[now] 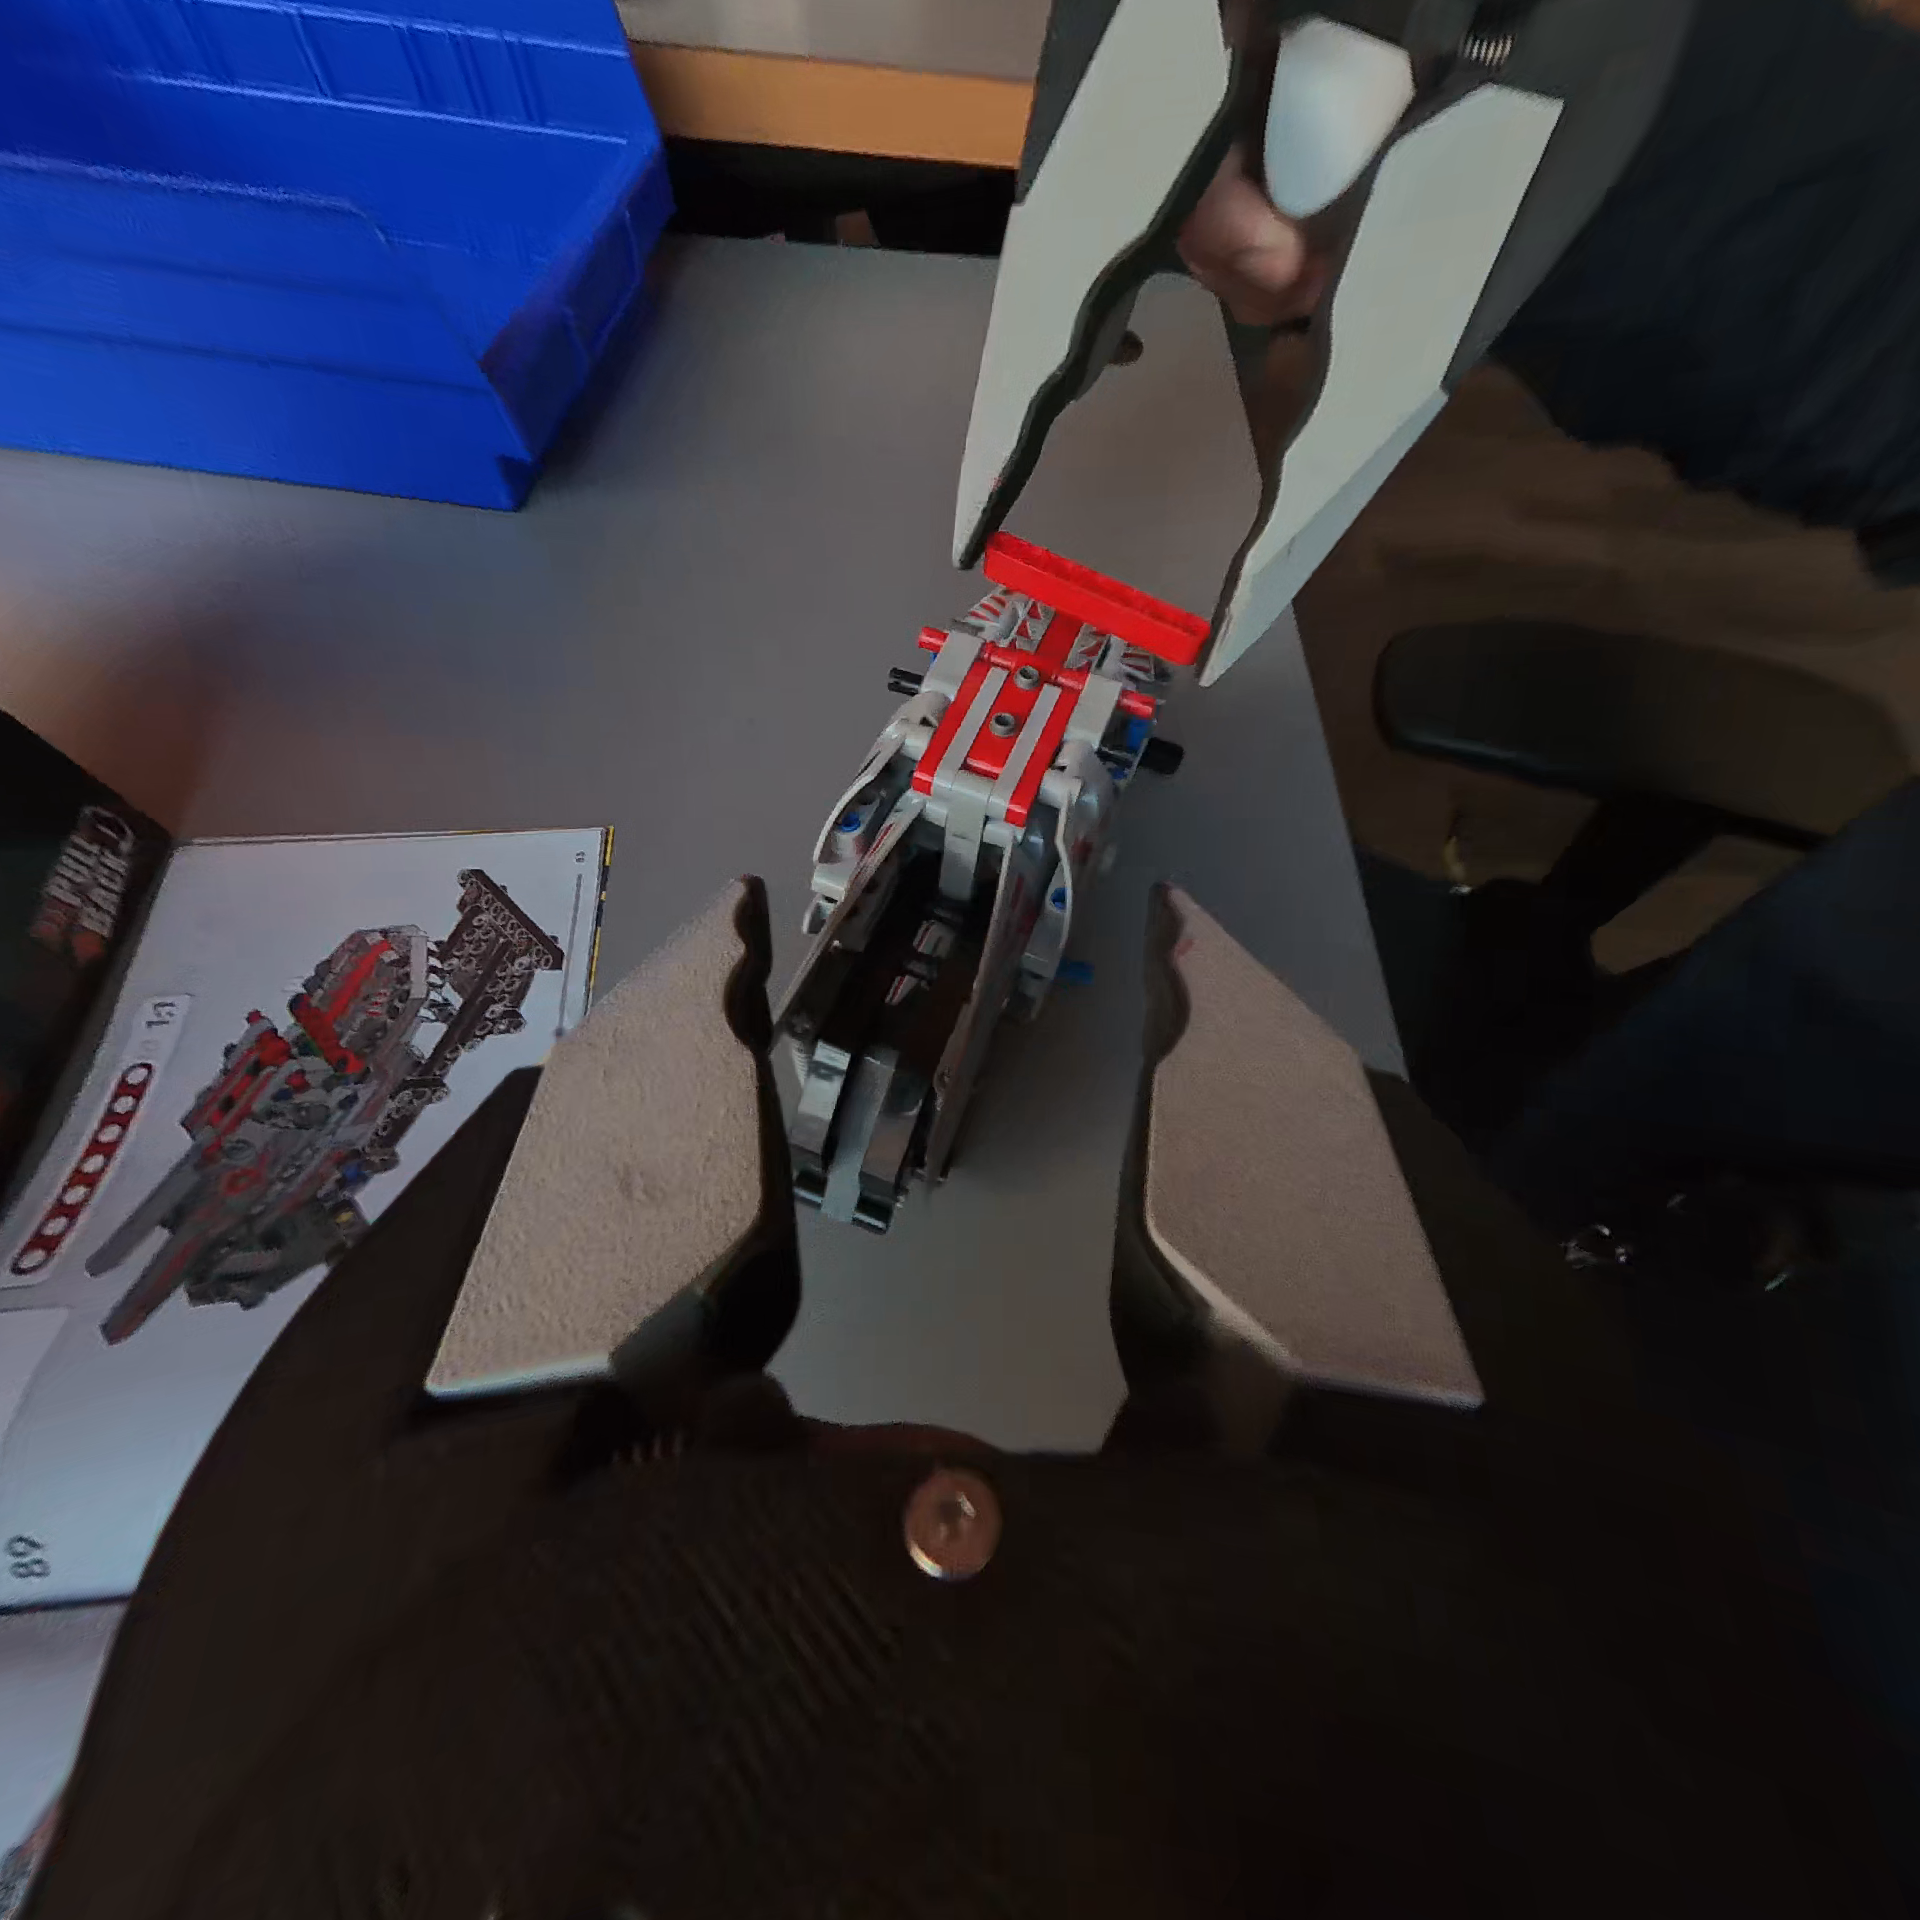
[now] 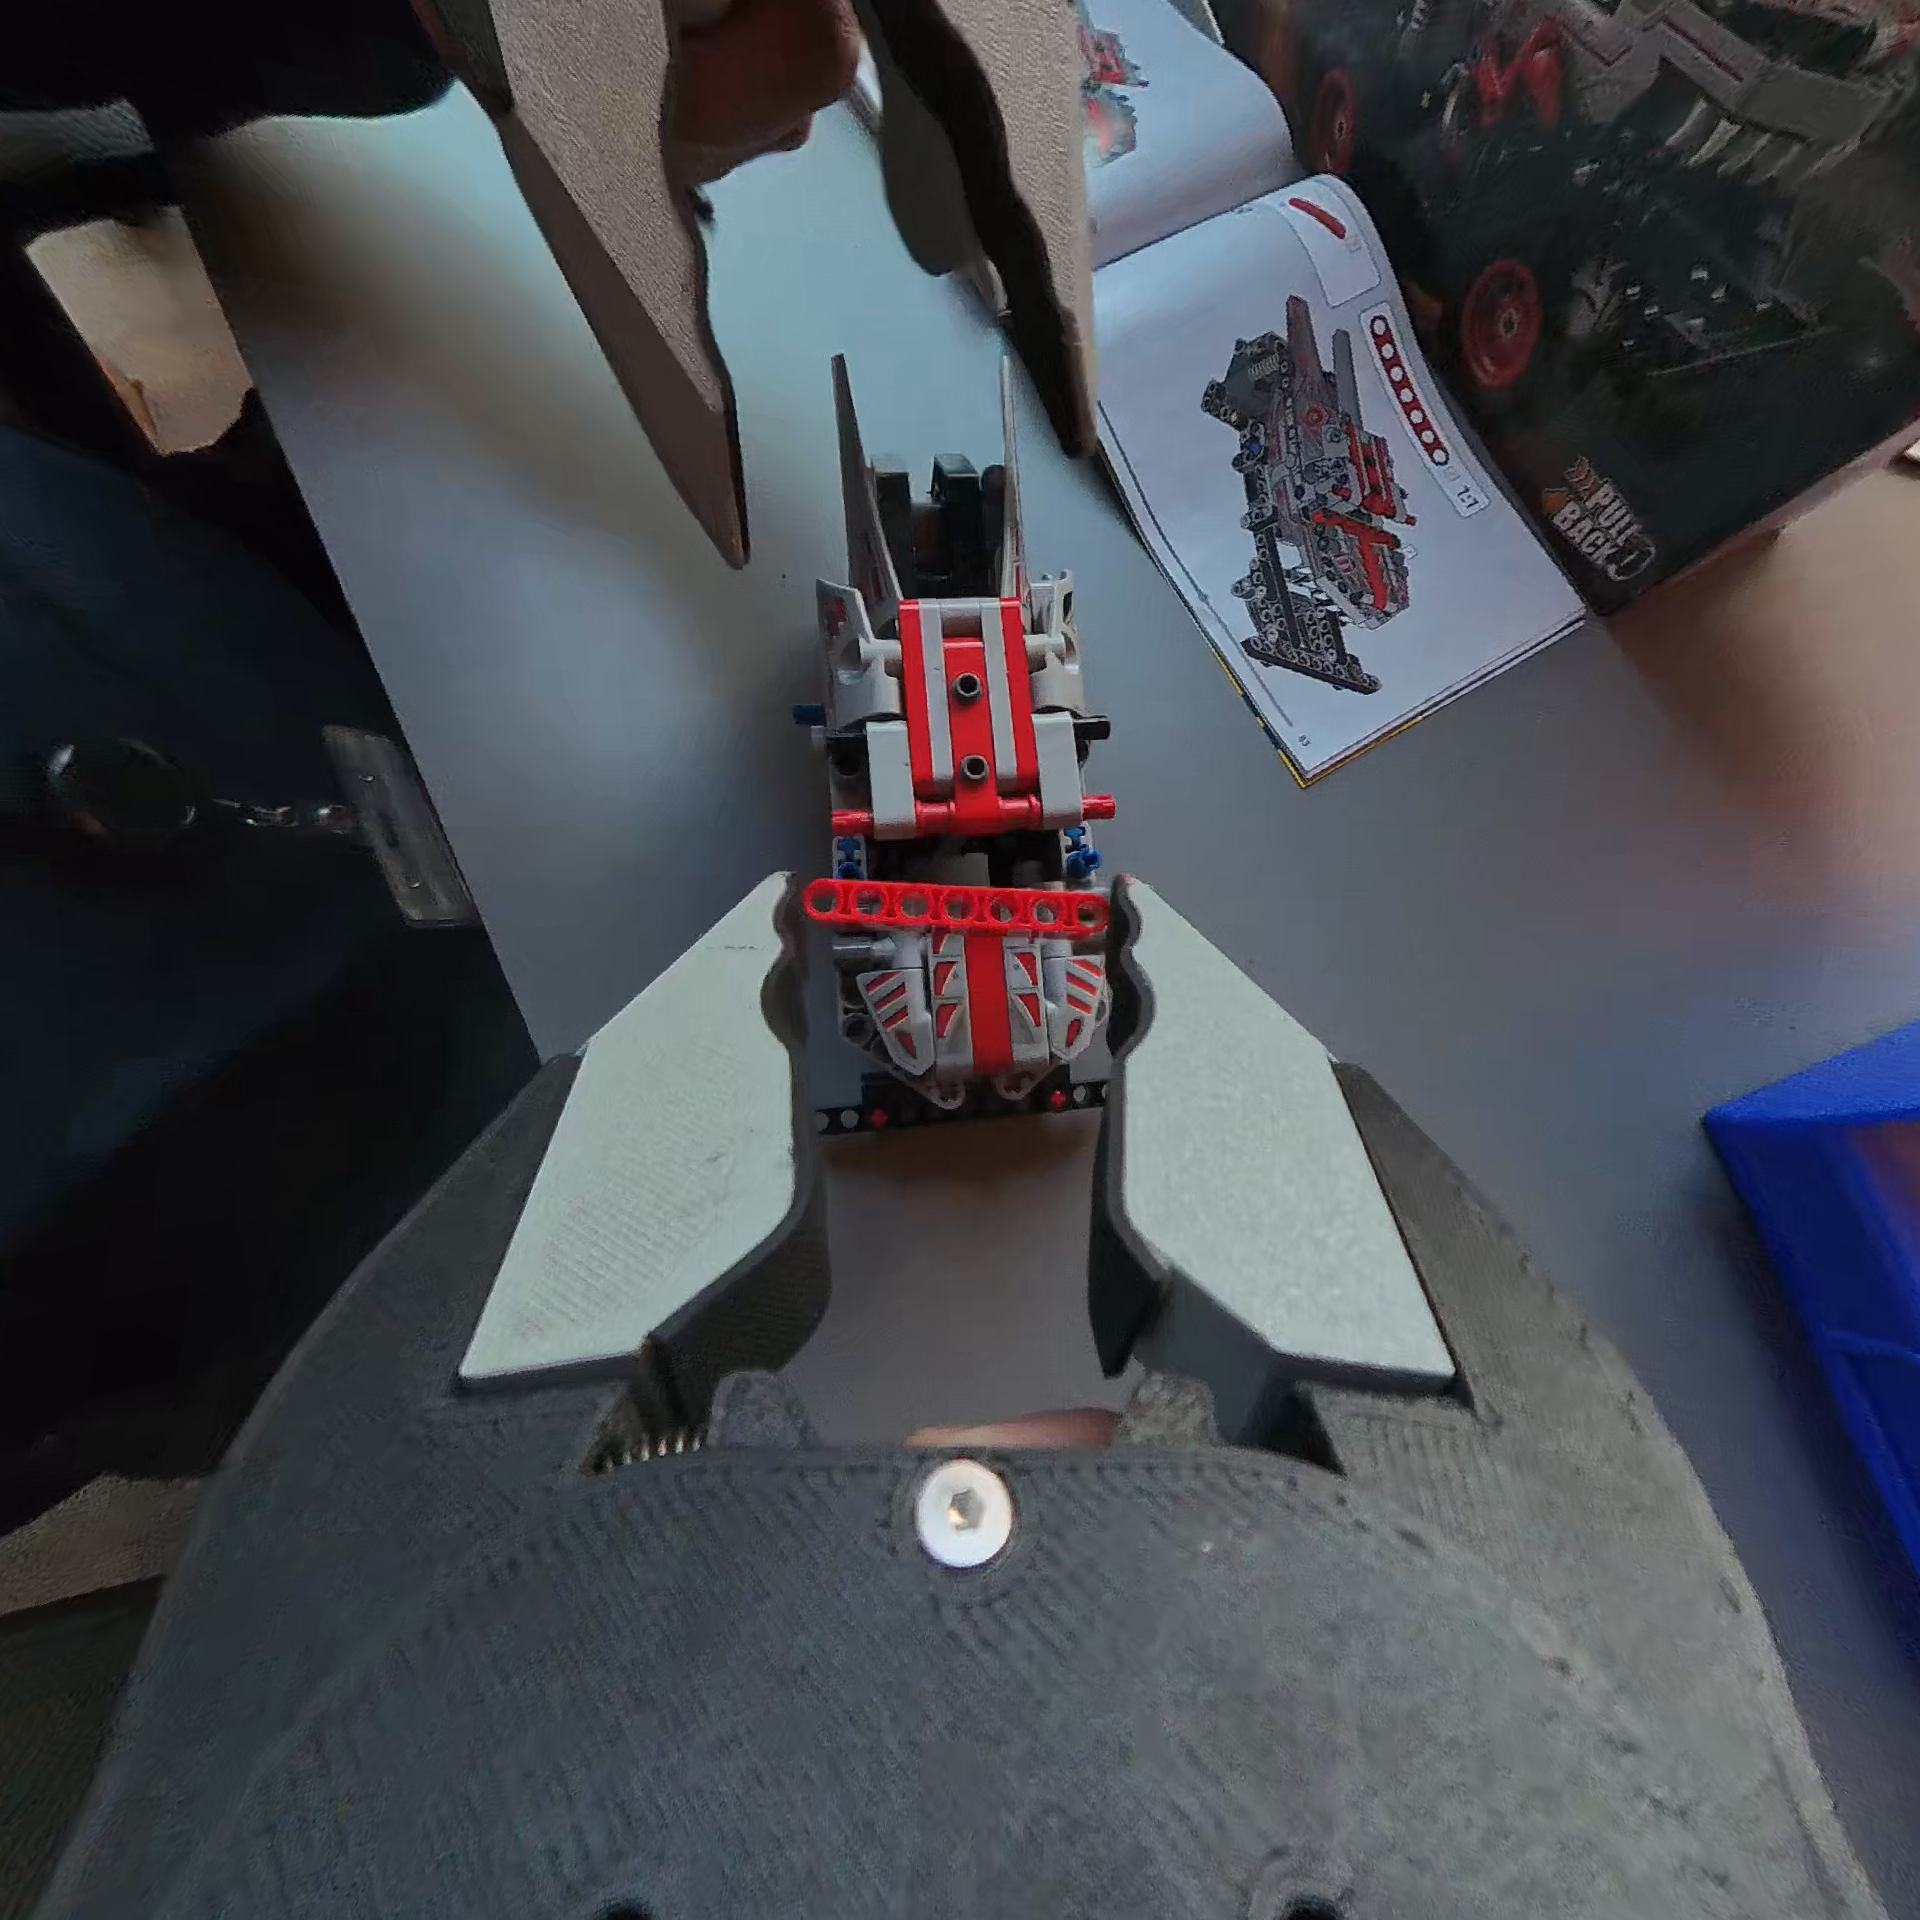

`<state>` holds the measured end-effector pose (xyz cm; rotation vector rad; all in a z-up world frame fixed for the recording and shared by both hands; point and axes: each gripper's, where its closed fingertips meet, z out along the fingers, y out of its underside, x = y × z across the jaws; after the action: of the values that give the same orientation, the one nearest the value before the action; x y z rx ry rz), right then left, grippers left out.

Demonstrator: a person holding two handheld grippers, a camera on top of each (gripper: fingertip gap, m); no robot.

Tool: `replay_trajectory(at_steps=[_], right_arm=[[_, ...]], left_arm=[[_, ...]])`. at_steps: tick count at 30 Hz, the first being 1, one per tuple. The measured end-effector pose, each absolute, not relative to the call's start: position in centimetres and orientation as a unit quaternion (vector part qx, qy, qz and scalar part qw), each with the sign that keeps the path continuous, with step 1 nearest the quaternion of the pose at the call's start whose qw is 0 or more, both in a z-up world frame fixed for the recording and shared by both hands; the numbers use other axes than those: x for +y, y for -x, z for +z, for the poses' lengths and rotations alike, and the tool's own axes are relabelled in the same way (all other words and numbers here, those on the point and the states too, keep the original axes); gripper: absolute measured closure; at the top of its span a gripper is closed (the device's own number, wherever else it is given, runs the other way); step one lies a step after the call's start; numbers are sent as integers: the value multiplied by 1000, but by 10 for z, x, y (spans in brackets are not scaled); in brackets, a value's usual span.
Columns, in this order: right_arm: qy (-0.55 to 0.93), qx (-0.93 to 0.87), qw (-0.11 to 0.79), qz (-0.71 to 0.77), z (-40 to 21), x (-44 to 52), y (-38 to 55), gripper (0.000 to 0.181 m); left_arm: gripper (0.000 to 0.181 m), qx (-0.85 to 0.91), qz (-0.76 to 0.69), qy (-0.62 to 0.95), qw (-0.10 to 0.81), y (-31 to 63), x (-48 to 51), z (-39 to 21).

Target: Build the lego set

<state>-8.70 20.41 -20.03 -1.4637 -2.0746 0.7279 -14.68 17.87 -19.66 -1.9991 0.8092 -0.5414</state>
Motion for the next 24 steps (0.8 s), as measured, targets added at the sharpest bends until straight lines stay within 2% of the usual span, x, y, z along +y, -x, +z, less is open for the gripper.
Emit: replay_trajectory(at_steps=[2,6,14,24], right_arm=[[534,-770,238,256,-202,203,89,126],[533,-777,227,247,-206,206,95,126],[518,-791,202,257,-214,204,100,126],[494,-802,196,273,-215,203,100,125]], left_arm=[[101,349,-200,808,431,145,183,-202],[98,374,-193,812,405,144,192,-215],[111,390,-216,813,374,140,188,-231],[115,394,-238,807,369,140,186,-238]])
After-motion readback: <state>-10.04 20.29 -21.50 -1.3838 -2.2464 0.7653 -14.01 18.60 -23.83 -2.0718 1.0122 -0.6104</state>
